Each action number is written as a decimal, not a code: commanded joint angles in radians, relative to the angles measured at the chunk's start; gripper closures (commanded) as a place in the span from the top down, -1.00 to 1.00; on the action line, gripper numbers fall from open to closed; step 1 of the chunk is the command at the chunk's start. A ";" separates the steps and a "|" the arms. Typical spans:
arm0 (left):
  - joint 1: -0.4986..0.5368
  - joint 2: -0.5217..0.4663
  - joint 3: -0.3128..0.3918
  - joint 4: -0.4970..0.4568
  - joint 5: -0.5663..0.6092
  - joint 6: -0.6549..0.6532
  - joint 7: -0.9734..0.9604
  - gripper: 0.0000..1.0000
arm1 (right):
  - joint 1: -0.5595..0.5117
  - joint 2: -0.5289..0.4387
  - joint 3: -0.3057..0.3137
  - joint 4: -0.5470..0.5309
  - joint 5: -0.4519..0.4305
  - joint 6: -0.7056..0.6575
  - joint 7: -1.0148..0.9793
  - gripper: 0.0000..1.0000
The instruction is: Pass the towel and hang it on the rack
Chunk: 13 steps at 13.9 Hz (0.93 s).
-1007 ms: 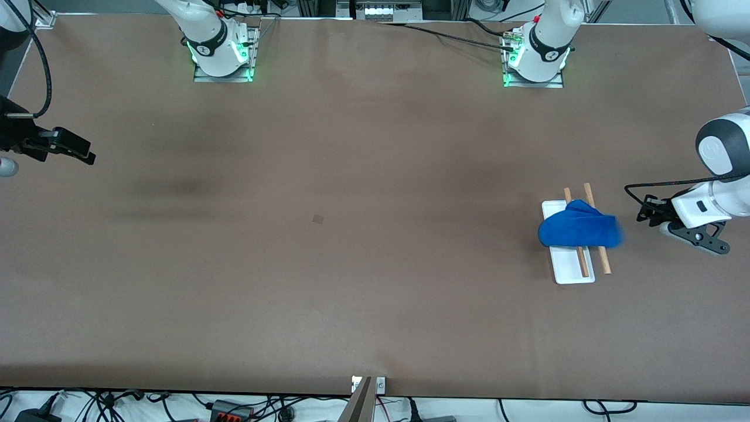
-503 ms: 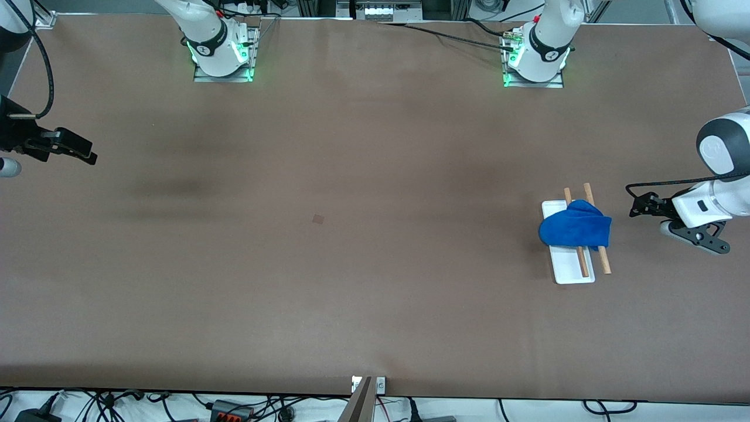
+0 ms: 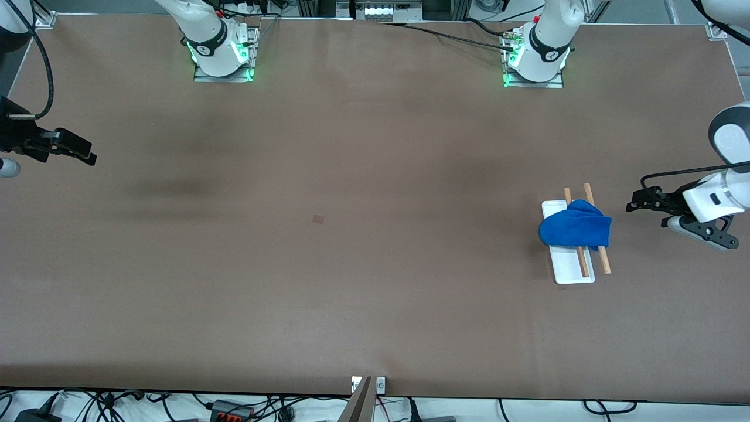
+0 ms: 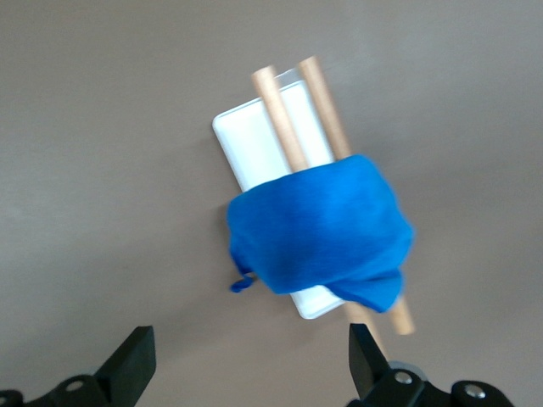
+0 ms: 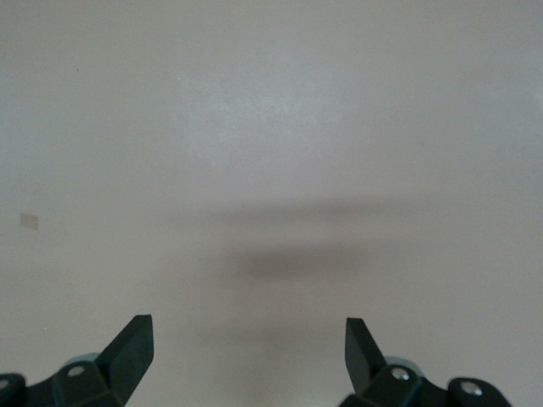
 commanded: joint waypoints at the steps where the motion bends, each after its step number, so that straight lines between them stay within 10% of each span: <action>1: -0.010 -0.032 0.005 0.079 -0.015 -0.149 -0.119 1.00 | 0.000 -0.017 0.000 -0.009 -0.010 0.006 -0.014 1.00; 13: -0.088 -0.247 -0.106 0.221 0.219 -0.453 -0.720 1.00 | 0.002 -0.025 0.003 -0.006 -0.004 -0.011 0.000 1.00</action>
